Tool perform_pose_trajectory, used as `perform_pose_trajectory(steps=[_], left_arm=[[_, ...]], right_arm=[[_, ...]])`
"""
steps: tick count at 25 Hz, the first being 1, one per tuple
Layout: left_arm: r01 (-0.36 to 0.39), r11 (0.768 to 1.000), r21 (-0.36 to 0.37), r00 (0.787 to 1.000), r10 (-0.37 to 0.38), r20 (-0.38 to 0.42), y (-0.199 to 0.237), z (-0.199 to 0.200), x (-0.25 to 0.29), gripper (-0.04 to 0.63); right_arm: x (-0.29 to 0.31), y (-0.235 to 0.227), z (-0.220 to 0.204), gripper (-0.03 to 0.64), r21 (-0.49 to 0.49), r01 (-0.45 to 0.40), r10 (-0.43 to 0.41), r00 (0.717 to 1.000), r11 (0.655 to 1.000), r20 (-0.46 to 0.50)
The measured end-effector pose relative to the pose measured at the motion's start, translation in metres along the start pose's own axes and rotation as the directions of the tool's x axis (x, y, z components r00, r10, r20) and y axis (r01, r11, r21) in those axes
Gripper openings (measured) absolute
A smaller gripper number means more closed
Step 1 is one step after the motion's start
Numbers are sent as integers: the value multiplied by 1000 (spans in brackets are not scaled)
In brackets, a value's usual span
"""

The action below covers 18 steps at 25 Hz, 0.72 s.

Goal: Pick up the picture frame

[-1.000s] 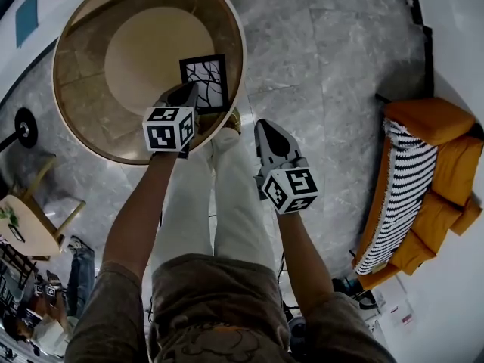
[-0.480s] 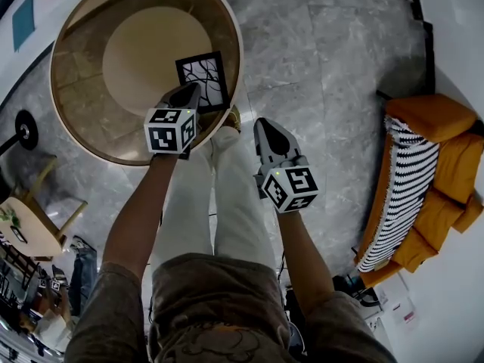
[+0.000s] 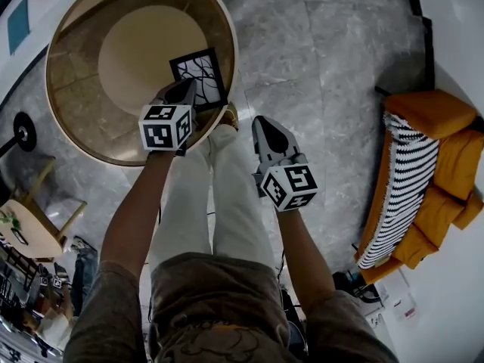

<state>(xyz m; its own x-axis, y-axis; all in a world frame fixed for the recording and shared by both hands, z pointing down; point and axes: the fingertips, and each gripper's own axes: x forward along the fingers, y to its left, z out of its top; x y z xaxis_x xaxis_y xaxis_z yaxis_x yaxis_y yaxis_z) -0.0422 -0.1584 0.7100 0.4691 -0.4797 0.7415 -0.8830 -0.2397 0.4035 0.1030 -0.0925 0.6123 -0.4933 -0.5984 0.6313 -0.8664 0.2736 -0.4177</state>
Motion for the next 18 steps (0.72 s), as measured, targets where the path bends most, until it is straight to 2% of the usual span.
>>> perform_pose_trajectory(steps=[18], left_arm=[[43,999,23,999,-42,-17,-17,1,8,17]], right_arm=[[-1,-8,-1,17,21,0,0,1000,1000,1]])
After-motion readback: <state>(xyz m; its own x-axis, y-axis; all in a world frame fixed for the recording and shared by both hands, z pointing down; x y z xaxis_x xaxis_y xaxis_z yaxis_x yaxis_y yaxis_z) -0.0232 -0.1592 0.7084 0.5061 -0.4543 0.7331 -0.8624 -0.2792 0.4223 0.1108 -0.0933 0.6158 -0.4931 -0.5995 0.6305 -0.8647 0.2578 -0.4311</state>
